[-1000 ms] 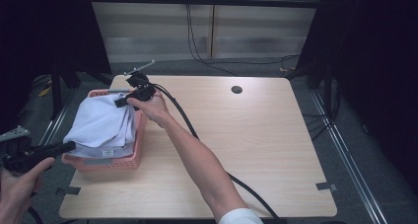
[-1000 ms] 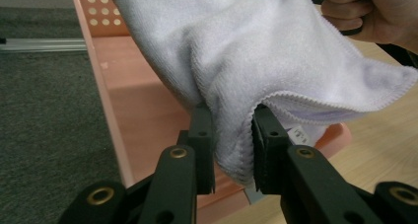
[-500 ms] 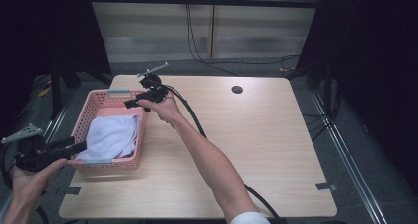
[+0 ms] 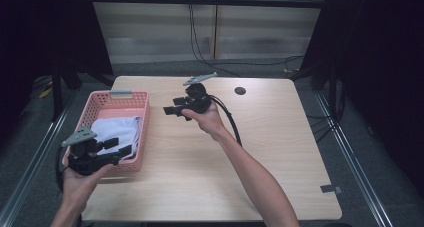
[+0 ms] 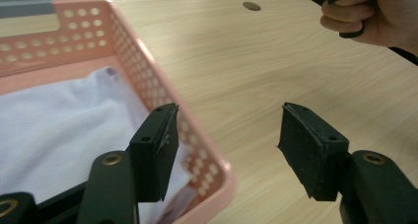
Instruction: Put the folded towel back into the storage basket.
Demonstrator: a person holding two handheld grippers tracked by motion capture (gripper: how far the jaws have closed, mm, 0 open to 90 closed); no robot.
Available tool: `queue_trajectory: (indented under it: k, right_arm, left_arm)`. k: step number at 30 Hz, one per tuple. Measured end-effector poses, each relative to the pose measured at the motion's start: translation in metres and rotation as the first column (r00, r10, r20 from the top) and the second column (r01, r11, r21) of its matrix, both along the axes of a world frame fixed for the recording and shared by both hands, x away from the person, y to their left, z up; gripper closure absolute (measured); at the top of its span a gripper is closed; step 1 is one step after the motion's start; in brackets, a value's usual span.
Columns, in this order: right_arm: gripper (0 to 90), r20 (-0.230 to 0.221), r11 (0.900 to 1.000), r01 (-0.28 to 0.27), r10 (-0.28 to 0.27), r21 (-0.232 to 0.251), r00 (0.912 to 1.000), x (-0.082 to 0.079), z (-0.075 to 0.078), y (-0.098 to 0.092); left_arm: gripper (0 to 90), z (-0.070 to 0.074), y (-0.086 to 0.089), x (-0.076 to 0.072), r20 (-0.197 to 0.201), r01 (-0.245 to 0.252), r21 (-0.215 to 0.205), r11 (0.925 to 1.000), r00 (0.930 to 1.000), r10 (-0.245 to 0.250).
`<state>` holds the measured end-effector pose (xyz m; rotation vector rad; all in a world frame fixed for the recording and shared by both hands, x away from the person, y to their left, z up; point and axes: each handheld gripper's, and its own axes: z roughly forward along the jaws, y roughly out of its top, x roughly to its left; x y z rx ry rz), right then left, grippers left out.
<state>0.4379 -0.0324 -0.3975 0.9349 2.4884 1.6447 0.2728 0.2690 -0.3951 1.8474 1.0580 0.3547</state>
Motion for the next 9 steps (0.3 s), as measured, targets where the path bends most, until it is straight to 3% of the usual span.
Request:
queue_trajectory:
  k: [3, 4, 5, 6, 7, 9]
  right_arm:
    - [38.7, 0.013, 1.0, 0.01, -0.01, 0.003, 0.9999, -0.013, -0.003, -0.018]
    - [38.4, 0.01, 1.0, 0.015, -0.015, 0.012, 0.9998, -0.018, -0.004, -0.023]
    - [38.1, 0.014, 1.0, 0.018, -0.018, 0.02, 0.9997, -0.023, -0.006, -0.028]
    - [38.1, 0.014, 1.0, 0.018, -0.018, 0.02, 0.9997, -0.023, -0.006, -0.028]
    - [37.8, 0.016, 0.999, 0.022, -0.022, 0.033, 0.9996, -0.028, -0.009, -0.035]
    - [36.5, 0.02, 1.0, 0.024, -0.024, 0.012, 0.9995, -0.036, -0.012, -0.043]
  left_arm:
    - [34.9, -0.009, -0.023, -0.005, -0.015, 0.03, -0.014, 0.9995, 0.9994, -0.03]
    - [33.3, -0.009, -0.023, -0.005, -0.015, 0.03, -0.014, 0.9995, 0.9994, -0.03]
    - [33.2, -0.017, -0.037, -0.01, -0.018, 0.049, -0.031, 0.9983, 0.9986, -0.05]
    - [32.2, -0.017, -0.037, -0.01, -0.018, 0.049, -0.031, 0.9983, 0.9986, -0.05]
    - [32.2, -0.024, -0.049, -0.012, -0.03, 0.085, -0.02, 0.9962, 0.9959, -0.086]
    - [30.2, -0.027, -0.055, -0.013, -0.035, 0.096, 0.0, 0.9954, 0.9948, -0.096]
